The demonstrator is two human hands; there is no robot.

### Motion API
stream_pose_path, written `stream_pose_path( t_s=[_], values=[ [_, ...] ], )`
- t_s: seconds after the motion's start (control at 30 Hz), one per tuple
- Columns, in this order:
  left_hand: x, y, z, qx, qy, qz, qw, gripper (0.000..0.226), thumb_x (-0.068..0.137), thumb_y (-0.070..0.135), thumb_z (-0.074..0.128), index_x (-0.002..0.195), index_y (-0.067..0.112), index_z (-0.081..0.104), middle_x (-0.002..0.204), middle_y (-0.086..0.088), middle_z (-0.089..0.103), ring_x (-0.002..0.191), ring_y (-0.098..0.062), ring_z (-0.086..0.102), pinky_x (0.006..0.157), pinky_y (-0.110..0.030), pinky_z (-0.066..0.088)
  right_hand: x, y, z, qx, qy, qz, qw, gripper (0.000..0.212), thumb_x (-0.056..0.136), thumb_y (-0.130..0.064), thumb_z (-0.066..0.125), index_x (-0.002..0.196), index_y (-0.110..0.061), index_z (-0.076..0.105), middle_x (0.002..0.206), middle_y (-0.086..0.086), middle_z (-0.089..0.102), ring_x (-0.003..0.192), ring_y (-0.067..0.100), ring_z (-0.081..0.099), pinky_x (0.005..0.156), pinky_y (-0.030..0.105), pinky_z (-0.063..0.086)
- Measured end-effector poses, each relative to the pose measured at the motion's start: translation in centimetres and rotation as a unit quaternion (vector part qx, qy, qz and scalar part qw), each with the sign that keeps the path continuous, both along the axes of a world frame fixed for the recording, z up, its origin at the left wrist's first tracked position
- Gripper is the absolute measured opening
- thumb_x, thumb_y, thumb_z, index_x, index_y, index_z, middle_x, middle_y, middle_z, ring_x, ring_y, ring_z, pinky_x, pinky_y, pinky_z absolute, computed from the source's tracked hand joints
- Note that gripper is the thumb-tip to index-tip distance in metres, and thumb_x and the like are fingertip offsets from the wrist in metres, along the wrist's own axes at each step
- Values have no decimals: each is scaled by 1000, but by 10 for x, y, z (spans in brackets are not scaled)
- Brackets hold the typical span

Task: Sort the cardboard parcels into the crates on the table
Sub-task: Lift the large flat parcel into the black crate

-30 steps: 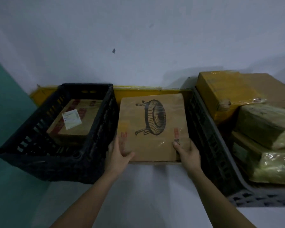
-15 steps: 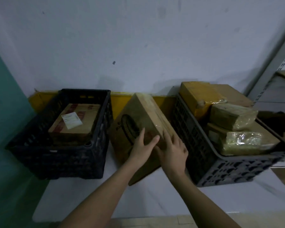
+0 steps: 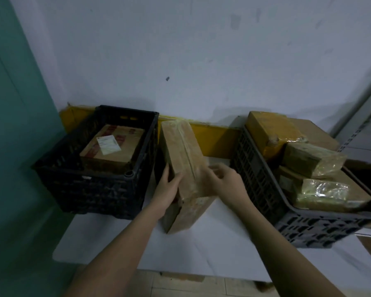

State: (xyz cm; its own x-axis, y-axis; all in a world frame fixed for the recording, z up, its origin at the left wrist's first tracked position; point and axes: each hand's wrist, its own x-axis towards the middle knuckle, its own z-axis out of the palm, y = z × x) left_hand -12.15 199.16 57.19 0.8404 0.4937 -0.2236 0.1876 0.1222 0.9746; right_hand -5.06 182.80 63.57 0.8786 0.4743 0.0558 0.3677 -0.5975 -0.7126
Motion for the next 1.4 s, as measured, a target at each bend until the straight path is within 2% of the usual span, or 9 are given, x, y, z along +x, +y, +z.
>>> stream_pose_path(
  t_s=[0.13, 0.27, 0.43, 0.7, 0.93, 1.07, 1.17, 1.27, 1.4],
  values=[
    [-1, 0, -1, -26, 4, -30, 999, 62, 90, 56, 60, 143, 60, 28, 134, 14, 55, 120, -15, 55, 105, -50, 45, 13, -7, -19, 44, 167, -28, 985, 72, 90, -60, 58, 150, -26, 36, 146, 3, 47, 121, 22, 55, 90, 37, 52],
    [-7, -4, -4, -17, -31, -26, 999, 52, 94, 48, 59, 138, 62, 34, 126, 22, 57, 115, -5, 57, 93, -34, 49, -5, -2, -45, 133, 371, 9, 919, 68, 92, -68, 44, 151, -39, 26, 141, 0, 49, 123, 29, 51, 95, 57, 49],
    [-19, -3, -3, -7, -44, 19, 999, 46, 99, 36, 55, 141, 49, 41, 134, 10, 58, 119, -11, 58, 97, -35, 50, -14, 10, -49, 164, 347, 38, 923, 55, 99, -60, 38, 149, -38, 30, 118, -12, 55, 102, 15, 57, 76, 41, 54],
    [4, -3, 37, 302, 110, 51, 946, 68, 98, 27, 53, 157, 30, 19, 140, -8, 28, 121, -28, 48, 99, -37, 44, -13, 17, -36, 154, 375, 67, 912, 63, 100, -58, 38, 154, -34, 16, 149, 2, 40, 123, 26, 47, 97, 62, 46],
    [21, -18, 41, 351, 283, 75, 889, 129, 58, 89, 58, 154, 28, -3, 154, -10, 14, 139, -38, 25, 105, -57, 30, -33, 17, -57, 180, 342, 202, 900, 92, 91, -55, 60, 148, -54, -12, 157, -12, 22, 118, 0, 46, 81, 10, 47],
    [22, -21, 33, 407, 295, 88, 860, 129, 57, 91, 55, 154, 29, -3, 153, -13, 17, 137, -38, 27, 104, -57, 31, -25, 10, -73, 123, 317, 247, 907, 120, 88, -21, 73, 146, -48, -29, 159, -6, 19, 133, 9, 43, 84, 10, 47],
    [21, -19, 34, 414, 285, 111, 857, 119, 61, 87, 57, 153, 29, 7, 150, -14, 24, 133, -38, 33, 103, -54, 34, -11, 3, -76, 97, 310, 277, 904, 109, 88, -22, 73, 148, -56, -11, 144, -24, 27, 122, -7, 44, 86, 7, 46],
    [11, -3, 38, 383, 247, 132, 880, 115, 62, 79, 67, 153, 31, 16, 148, -12, 30, 132, -38, 39, 104, -55, 38, 8, -5, -73, 52, 281, 265, 921, 86, 85, -26, 72, 144, -63, 20, 147, -21, 33, 134, 7, 38, 105, 24, 39],
    [-8, 35, 47, 276, 107, 140, 945, 106, 63, 69, 75, 152, 30, 32, 148, -8, 44, 130, -30, 47, 105, -50, 43, 34, -20, -65, 78, 283, 207, 933, 53, 80, -34, 74, 96, -78, 49, 101, -40, 59, 96, -11, 60, 73, 9, 49]
  ],
)
